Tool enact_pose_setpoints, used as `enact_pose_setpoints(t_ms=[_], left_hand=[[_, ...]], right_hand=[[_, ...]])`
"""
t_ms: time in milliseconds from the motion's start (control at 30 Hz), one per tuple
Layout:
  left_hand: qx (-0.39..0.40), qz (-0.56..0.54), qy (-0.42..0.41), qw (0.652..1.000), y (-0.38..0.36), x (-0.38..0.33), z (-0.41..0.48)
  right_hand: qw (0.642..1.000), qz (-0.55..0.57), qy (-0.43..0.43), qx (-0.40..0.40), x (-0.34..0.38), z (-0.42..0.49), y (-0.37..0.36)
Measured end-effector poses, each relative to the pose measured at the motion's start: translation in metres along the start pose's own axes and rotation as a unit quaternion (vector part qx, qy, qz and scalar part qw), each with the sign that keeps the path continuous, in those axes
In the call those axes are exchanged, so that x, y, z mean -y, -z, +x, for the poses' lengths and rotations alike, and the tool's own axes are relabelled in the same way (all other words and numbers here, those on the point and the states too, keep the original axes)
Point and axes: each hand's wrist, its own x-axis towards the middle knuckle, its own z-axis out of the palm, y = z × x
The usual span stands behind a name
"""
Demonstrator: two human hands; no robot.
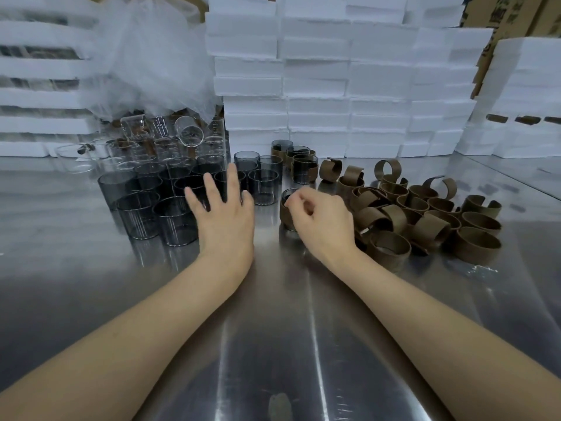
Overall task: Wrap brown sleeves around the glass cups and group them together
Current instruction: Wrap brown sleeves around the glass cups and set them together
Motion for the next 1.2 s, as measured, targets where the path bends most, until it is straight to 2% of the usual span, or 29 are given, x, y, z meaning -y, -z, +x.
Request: enact_pose_setpoints(t_ms=[133,233,333,500,567,633,700,767,900,967,1100,1200], left_hand=[[0.043,0.001,0.029,0.999,-0.002,0.002,-0.003],[0.032,-0.005,0.017,0.999,-0.002,0.001,-0.001],[0.014,-0.028,-0.017,0.999,0.001,0.0,-0.001],[-0.035,-0.118,-0.101,0.987,0.003,-0.006,-0.005],[-0.062,-0.184,-0.16,0.968,0.002,-0.006,-0.005],[-0.087,-0.283,-0.216,0.931,0.003,-0.008,-0.007],[-0.118,-0.39,-0.183,0.895,0.002,-0.014,-0.008],[-0.106,-0.46,-0.091,0.877,-0.001,-0.017,-0.007],[0.048,-0.522,0.002,0.851,-0.012,-0.009,0.005],[0.079,-0.549,-0.009,0.832,-0.016,-0.004,0.008],[0.048,-0.565,-0.059,0.822,-0.02,-0.004,0.008],[0.042,-0.64,-0.077,0.763,-0.02,-0.003,0.008]], right_hand=[[0.996,-0.078,-0.038,0.032,-0.001,0.002,-0.004],[0.989,-0.082,-0.065,0.109,-0.012,0.005,-0.007],[0.975,-0.073,-0.098,0.186,-0.022,0.01,-0.009],[0.971,-0.101,-0.064,0.208,-0.024,0.009,-0.014],[0.972,-0.083,-0.068,0.21,-0.026,0.011,-0.015],[0.972,-0.069,-0.066,0.215,-0.028,0.012,-0.014],[0.973,-0.045,-0.072,0.212,-0.029,0.014,-0.014],[0.976,-0.009,-0.084,0.203,-0.029,0.014,-0.013],[0.975,0.037,-0.085,0.203,-0.027,0.013,-0.013],[0.972,0.05,-0.077,0.215,-0.027,0.013,-0.013],[0.972,0.087,-0.058,0.208,-0.025,0.011,-0.013],[0.979,0.156,-0.022,0.131,-0.021,0.01,-0.009]])
